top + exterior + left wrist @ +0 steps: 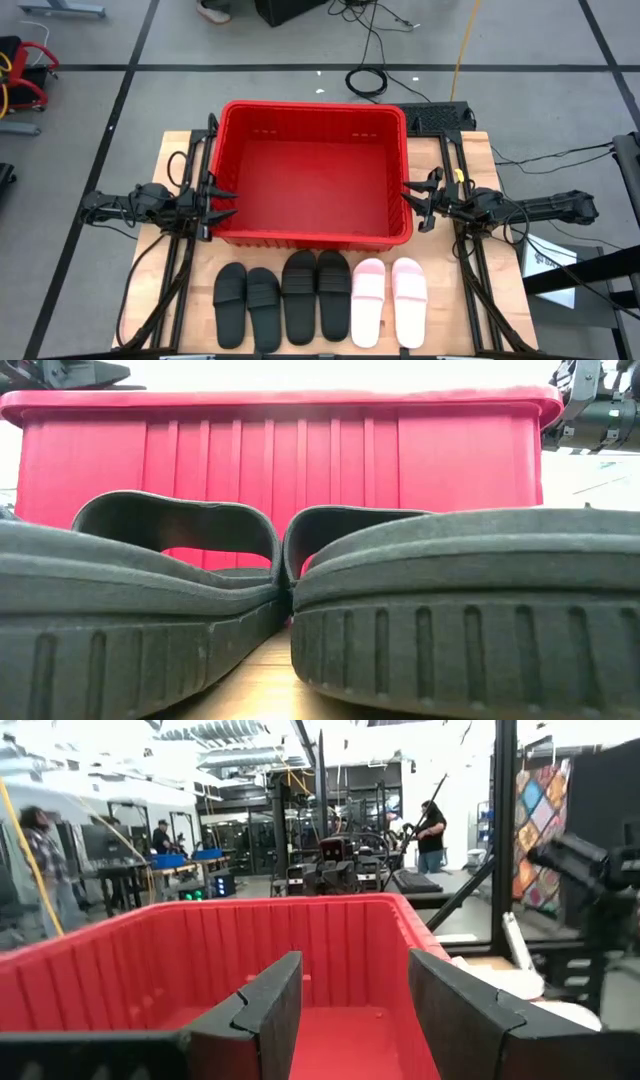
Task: Pick and place slides into bin
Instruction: Put the pink slipper into the red bin
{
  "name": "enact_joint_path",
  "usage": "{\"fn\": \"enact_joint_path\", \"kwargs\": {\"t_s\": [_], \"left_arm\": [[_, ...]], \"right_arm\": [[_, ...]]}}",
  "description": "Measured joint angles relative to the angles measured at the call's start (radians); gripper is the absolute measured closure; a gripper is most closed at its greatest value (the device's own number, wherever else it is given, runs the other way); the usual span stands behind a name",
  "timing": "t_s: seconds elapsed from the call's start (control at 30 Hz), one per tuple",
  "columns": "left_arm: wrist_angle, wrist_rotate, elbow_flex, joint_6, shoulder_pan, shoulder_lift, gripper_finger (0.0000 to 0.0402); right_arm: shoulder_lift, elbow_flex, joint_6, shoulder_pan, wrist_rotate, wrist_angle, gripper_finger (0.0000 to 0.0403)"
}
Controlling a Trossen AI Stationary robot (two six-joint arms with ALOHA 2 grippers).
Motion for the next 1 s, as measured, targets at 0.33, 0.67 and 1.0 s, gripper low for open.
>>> {"fn": "enact_joint_path", "kwargs": {"t_s": [0.33, 0.67, 1.0], "left_arm": [[0.025, -0.061, 0.000, -0.066, 0.000, 0.000, 0.0213], [0.122, -0.142, 0.000, -0.133, 0.000, 0.000, 0.0213], [0.213, -0.152, 0.000, -0.073, 0.000, 0.002, 0.0213]], "right_arm": [[0.000, 0.000, 0.076, 0.000, 0.000, 0.011, 0.0264], [0.000, 0.000, 0.048, 0.000, -0.075, 0.038, 0.0264], [-0.001, 0.059, -0.026, 0.002, -0.161, 0.023, 0.0264]]}}
